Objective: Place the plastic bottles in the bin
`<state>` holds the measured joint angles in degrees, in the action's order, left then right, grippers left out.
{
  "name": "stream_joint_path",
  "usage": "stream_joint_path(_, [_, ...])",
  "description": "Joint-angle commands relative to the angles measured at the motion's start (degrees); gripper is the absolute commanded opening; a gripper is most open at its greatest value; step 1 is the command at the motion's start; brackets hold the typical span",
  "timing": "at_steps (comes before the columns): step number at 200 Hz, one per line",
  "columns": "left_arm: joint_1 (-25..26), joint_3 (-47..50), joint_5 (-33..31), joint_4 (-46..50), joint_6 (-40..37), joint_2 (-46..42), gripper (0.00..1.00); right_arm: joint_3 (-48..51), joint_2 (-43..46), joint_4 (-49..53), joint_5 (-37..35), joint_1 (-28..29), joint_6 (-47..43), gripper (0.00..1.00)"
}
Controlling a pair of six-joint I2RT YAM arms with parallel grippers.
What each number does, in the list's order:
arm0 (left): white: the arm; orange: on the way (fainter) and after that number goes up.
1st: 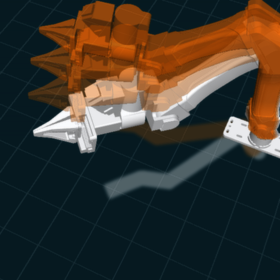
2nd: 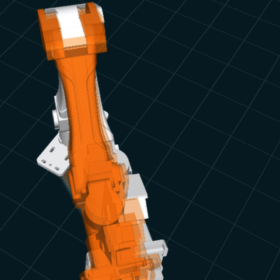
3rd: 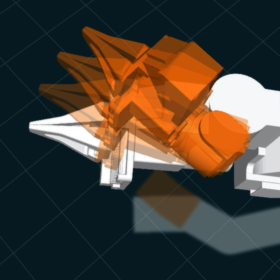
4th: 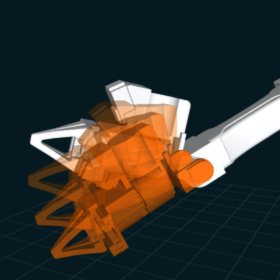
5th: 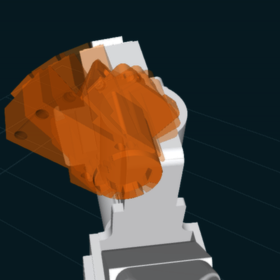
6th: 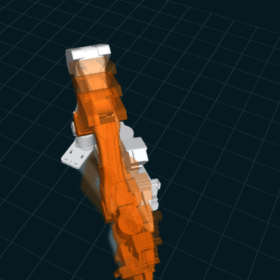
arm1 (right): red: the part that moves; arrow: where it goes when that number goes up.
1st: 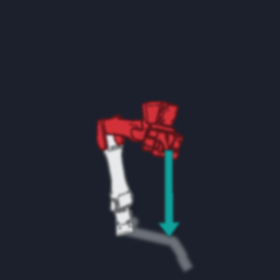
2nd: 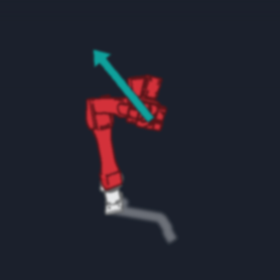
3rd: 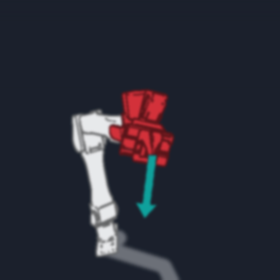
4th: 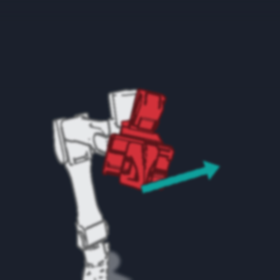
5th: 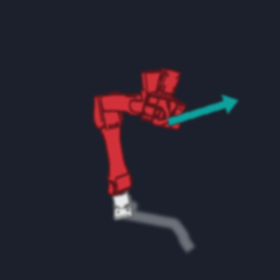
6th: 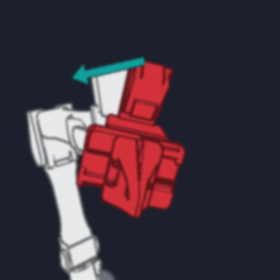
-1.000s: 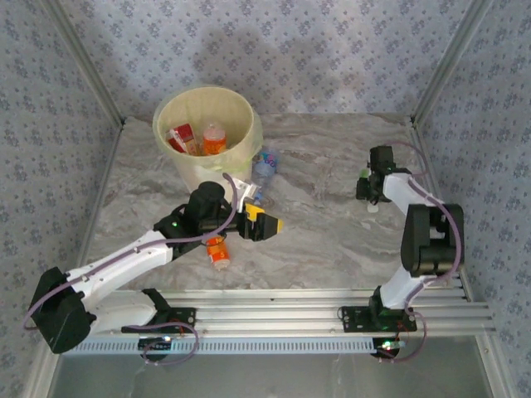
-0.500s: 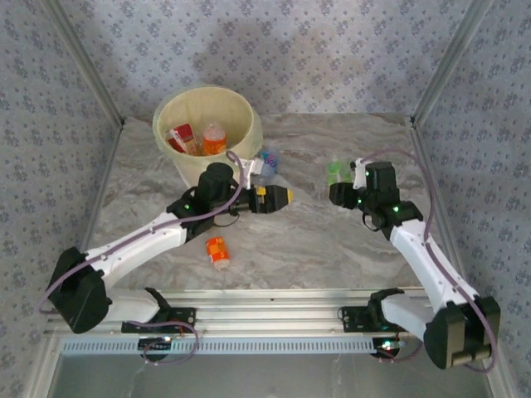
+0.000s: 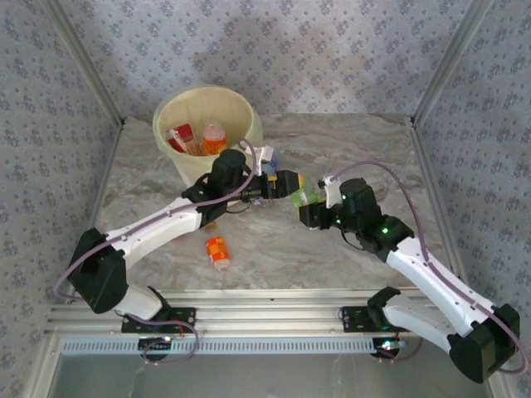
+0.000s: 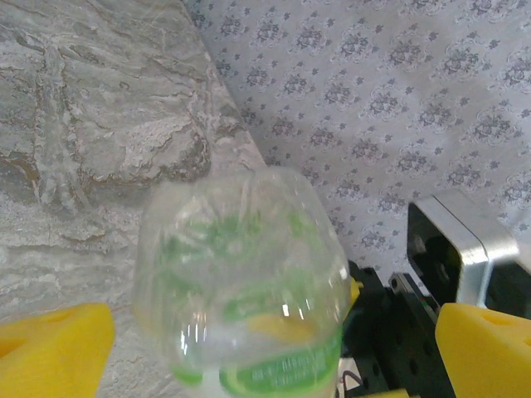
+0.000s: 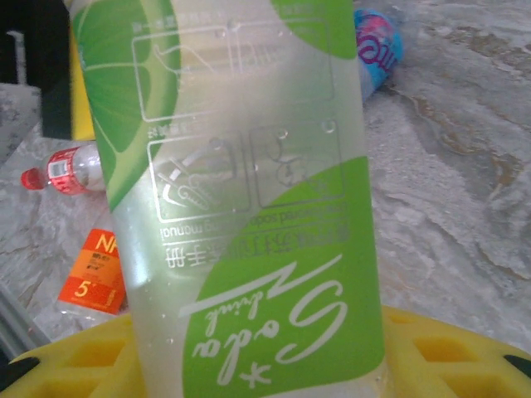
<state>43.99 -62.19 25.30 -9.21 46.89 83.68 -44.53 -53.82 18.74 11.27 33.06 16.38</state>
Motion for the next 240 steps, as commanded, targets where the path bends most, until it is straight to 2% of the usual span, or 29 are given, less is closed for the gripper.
stream_joint_path(1, [0.0,-2.1,0.5,-0.8,1.0,0.3,0.98,0.8,0.3,-2.6,-0.7,0.8,1.2,0.5])
stream_joint_path(30, [0.0,-2.2,0.9,-1.0,1.9,0.6,0.93,0.6,-1.0,-3.4,-1.1,2.6,0.9,0.5])
stream_joint_path(97, [0.1,-2.4,1.6,-0.8,2.7,0.4,0.67,-0.7,-2.9,-2.6,-3.6,5.0,-0.3,0.5])
stream_joint_path(144, [0.1,-2.6,1.5,-0.9,2.7,-0.8,0.56,-1.8,-2.9,-1.8,-5.1,6.5,-1.2,0.52])
stream_joint_path(154, [0.0,-2.7,1.5,-0.7,2.6,-1.1,0.56,-1.9,-2.7,-1.8,-5.2,6.7,-1.2,0.56])
stream_joint_path(189, [-1.6,-4.9,1.9,2.8,0.4,-2.5,0.55,-2.2,-0.2,-1.4,-4.3,7.2,-1.2,0.8])
stream_joint_path(240, [-4.9,-14.8,2.7,13.9,-8.3,-2.9,0.55,-2.7,6.6,-0.3,0.1,7.1,-0.3,0.98])
